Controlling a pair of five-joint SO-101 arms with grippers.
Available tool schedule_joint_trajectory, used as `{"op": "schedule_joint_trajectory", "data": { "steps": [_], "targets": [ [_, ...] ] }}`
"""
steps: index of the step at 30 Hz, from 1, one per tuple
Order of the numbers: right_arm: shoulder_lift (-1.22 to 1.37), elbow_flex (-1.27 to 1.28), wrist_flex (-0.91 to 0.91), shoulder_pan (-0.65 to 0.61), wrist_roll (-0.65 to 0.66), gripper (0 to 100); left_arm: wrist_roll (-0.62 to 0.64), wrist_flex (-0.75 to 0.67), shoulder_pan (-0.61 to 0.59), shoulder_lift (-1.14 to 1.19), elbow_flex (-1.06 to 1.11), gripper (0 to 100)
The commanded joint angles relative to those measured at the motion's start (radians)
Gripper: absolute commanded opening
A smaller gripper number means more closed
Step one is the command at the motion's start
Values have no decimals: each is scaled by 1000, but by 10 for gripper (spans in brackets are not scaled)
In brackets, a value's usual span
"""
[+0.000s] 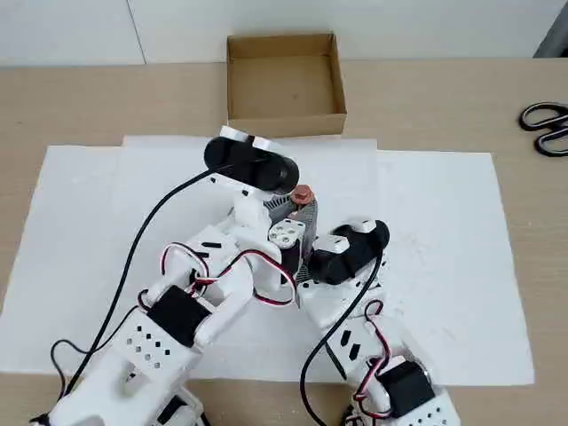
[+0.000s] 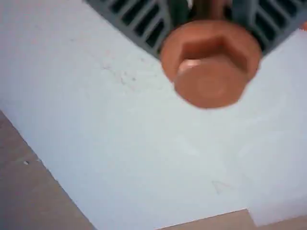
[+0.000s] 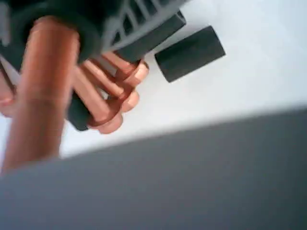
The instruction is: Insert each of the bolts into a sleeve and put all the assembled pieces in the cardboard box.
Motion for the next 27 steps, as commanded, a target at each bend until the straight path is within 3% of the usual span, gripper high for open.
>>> {"op": "schedule_joint_trajectory", "data": {
  "steps": [1,27],
  "targets": [
    [-15,-17,-28,-1,-9,3,-28,5,2,-28,7,6],
    [-15,-17,-28,-2,-8,3,-72,34,0,-29,65,15]
  ]
}}
